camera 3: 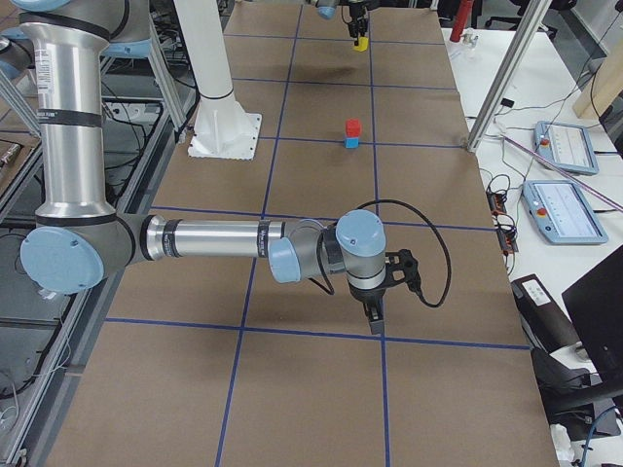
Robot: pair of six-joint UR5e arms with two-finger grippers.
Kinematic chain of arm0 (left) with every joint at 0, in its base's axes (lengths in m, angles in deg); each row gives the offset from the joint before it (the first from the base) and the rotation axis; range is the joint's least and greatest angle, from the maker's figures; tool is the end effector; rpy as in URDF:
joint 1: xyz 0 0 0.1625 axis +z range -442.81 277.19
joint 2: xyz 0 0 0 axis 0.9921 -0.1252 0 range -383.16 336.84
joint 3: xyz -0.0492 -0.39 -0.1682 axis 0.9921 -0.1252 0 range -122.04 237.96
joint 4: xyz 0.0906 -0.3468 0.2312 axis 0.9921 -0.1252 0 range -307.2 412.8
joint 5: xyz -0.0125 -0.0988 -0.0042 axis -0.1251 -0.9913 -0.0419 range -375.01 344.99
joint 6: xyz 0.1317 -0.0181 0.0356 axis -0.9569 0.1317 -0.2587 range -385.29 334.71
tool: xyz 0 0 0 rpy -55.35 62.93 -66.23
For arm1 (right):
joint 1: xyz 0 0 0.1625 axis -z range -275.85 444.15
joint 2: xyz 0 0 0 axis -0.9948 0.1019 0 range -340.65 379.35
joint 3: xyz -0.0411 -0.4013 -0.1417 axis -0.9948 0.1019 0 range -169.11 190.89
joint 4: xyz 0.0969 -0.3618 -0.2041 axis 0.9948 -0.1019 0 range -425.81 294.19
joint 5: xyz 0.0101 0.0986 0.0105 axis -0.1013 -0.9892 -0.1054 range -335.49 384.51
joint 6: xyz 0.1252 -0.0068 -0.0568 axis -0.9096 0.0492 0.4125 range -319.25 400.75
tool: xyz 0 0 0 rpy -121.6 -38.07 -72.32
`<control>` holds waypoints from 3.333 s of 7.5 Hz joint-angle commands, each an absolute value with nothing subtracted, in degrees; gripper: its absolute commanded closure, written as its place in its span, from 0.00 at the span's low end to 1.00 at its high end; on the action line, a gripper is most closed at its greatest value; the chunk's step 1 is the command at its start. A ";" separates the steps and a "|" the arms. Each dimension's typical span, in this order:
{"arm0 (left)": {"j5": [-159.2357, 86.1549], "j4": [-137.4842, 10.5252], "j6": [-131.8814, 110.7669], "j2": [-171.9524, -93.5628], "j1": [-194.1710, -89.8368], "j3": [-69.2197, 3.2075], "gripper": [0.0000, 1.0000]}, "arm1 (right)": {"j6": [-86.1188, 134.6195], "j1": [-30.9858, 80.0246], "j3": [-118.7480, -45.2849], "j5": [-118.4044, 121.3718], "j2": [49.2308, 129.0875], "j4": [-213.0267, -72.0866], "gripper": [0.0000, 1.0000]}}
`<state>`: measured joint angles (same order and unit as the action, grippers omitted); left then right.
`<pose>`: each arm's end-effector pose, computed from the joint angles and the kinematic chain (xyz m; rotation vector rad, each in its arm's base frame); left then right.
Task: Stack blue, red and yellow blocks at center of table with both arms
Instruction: 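Grasp the yellow cube with the left gripper and lift it, then carry the yellow cube with the left gripper above the red cube, then lower the yellow cube onto the red cube and open the left gripper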
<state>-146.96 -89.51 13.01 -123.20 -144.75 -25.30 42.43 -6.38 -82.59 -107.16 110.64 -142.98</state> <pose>0.2551 -0.5663 0.5358 0.4047 1.0651 0.1959 0.0465 -0.5178 0.6479 0.2644 -0.7182 -0.1144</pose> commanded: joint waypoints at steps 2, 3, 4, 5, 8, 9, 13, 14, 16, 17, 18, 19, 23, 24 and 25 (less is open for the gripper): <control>-138.17 -65.50 23.29 -133.00 -135.84 -36.21 1.00 | 42.33 -6.38 -82.54 -107.07 110.67 -142.98 0.00; -134.57 -57.06 25.66 -137.55 -131.98 -38.69 1.00 | 42.33 -6.46 -82.54 -107.07 110.67 -142.98 0.00; -130.54 -48.88 31.61 -143.95 -127.50 -39.15 1.00 | 42.33 -6.46 -82.54 -107.07 110.58 -142.98 0.00; -127.71 -41.23 35.32 -150.28 -123.98 -39.07 1.00 | 42.33 -6.46 -82.54 -107.07 110.58 -142.98 0.00; -123.38 -26.32 44.03 -163.32 -117.81 -38.19 1.00 | 42.25 -6.46 -82.54 -107.07 110.32 -142.98 0.00; -123.03 -26.21 45.97 -165.44 -117.09 -36.54 1.00 | 42.25 -6.55 -82.54 -107.15 110.23 -142.98 0.00; -120.56 -26.65 48.45 -171.00 -114.80 -28.61 1.00 | 42.25 -6.46 -82.54 -107.15 110.06 -143.07 0.00; -119.87 -27.00 48.45 -171.17 -114.80 -27.83 1.00 | 42.25 -6.46 -82.54 -107.15 109.97 -143.07 0.00; -119.42 -29.19 48.45 -171.26 -114.80 -26.16 1.00 | 42.25 -6.46 -82.54 -107.15 109.97 -143.07 0.00; -119.33 -29.99 48.45 -171.26 -114.80 -25.37 1.00 | 42.25 -6.46 -82.54 -107.15 109.88 -143.07 0.00; -119.33 -30.08 48.28 -171.26 -114.80 -24.92 1.00 | 42.25 -6.46 -82.54 -107.15 109.88 -143.07 0.00; -119.33 -29.99 48.28 -171.26 -114.80 -24.83 0.96 | 42.25 -6.46 -82.54 -107.15 109.88 -143.07 0.00; -119.33 -30.17 48.28 -171.17 -114.80 -24.13 0.62 | 42.33 -6.46 -82.54 -107.15 109.79 -143.07 0.00; -119.33 -30.43 48.28 -171.17 -114.80 -24.04 0.55 | 42.33 -6.46 -82.54 -107.15 109.79 -143.07 0.00; -119.33 -30.43 48.28 -171.17 -114.80 -23.95 0.48 | 42.25 -6.46 -82.54 -107.15 109.79 -143.07 0.00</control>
